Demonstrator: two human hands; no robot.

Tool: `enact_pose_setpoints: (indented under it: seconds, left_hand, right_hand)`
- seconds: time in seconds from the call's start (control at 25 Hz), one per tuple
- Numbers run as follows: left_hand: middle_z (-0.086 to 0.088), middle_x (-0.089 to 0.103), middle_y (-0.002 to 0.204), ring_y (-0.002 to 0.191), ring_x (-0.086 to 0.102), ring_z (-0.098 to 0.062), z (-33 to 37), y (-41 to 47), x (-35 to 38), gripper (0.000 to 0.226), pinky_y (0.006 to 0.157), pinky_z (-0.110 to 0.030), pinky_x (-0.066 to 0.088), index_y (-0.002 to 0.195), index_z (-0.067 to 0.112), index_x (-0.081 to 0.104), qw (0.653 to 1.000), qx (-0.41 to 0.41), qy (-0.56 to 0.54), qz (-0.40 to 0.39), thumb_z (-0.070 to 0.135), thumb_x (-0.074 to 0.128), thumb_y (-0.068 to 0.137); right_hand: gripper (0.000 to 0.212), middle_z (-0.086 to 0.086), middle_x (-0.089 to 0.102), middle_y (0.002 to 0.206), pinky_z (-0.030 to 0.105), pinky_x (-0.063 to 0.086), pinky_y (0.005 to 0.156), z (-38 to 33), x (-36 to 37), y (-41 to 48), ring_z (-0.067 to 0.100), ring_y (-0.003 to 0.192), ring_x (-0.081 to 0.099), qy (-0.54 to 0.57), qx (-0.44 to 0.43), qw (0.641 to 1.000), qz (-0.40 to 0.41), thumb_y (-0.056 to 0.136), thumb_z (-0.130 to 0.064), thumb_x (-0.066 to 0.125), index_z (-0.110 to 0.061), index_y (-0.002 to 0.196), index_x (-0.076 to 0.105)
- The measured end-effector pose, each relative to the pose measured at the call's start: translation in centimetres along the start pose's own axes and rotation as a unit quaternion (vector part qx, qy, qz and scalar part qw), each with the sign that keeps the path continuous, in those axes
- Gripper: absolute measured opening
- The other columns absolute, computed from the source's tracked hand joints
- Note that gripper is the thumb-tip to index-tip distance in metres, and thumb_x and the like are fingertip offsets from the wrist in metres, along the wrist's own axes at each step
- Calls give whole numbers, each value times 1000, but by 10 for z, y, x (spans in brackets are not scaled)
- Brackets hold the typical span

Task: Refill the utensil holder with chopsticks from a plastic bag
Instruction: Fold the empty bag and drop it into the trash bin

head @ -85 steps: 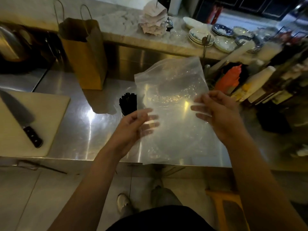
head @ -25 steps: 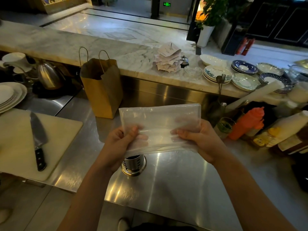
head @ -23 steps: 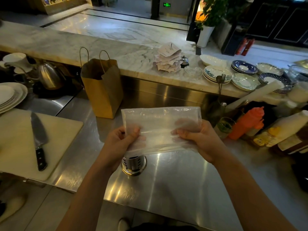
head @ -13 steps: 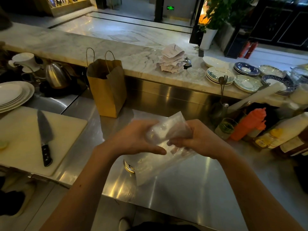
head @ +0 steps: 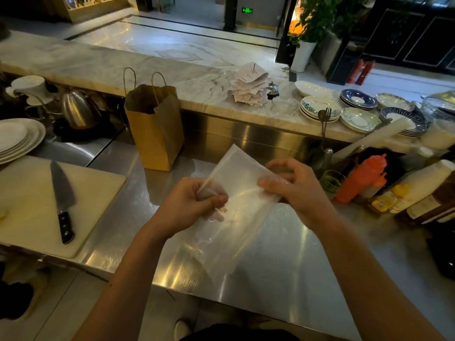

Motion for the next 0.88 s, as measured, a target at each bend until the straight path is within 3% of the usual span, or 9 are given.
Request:
enact_pose_setpoints:
  seconds: [0.08, 0.2, 0.32, 0.4, 0.48, 0.68, 0.88]
  left_hand:
    - [3, 72, 66, 57, 69, -6, 1, 0, 0, 10, 53, -13, 49, 91, -1, 70, 998, 1, -19, 55, 7, 67, 87]
    - [4, 69, 60, 53, 67, -3, 3, -1, 5, 11, 50, -11, 47, 91, -3, 69, 990, 0, -49, 130, 6, 67, 86]
    - [3, 71, 65, 58, 69, -4, -3, -4, 3, 12, 52, -13, 50, 94, -1, 69, 982, -18, -89, 165, 9, 67, 87]
    - [3, 74, 70, 63, 71, -8, -9, -6, 1, 12, 56, -18, 54, 98, 1, 68, 980, -34, -132, 145, 9, 63, 89]
    - [0, 76, 77, 71, 73, -13, -13, -10, 1, 16, 62, -23, 58, 103, 4, 67, 982, -49, -156, 96, 8, 59, 91]
    - [-6, 76, 98, 90, 73, -22, -14, -15, 3, 32, 73, -30, 59, 116, 9, 63, 980, -67, -182, -31, 16, 54, 87]
    - [-14, 73, 107, 98, 71, -28, -15, -16, 2, 34, 79, -38, 60, 115, 20, 68, 950, -80, -297, -53, 12, 53, 86]
  right_hand:
    - [58, 3, 62, 113, 40, 61, 78, 14, 12, -5, 23, 95, 69, 107, 48, 992, 50, 73, -21, 79, -19, 124, 52]
    - [76, 2, 64, 117, 46, 59, 82, 31, 38, -14, 26, 101, 69, 195, 114, 974, 7, 62, -30, 80, -23, 129, 46]
    - [45, 12, 71, 109, 41, 60, 78, 31, 42, -15, 29, 95, 71, 152, 105, 981, -65, 78, -18, 73, -13, 120, 57]
    - [25, 17, 72, 100, 36, 59, 73, 26, 33, -13, 31, 91, 72, 141, 76, 984, -76, 86, -5, 65, -7, 111, 62]
    - [20, 17, 72, 98, 34, 58, 73, 22, 23, -11, 31, 91, 71, 132, 59, 986, -83, 88, -2, 61, -7, 107, 63]
    - [33, 15, 73, 105, 43, 58, 83, 23, 14, -11, 33, 98, 70, 135, 48, 981, -129, 88, -1, 58, -12, 119, 57]
    - [40, 17, 73, 102, 42, 59, 81, 15, 14, -13, 35, 97, 70, 189, 33, 969, -156, 79, -6, 60, -14, 118, 58]
Point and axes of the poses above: each hand's wrist, its own y-axis towards the middle knuckle, its own x-axis out of the palm, z = x × y, the point moved 6 cm from there along y, towards the middle knuckle
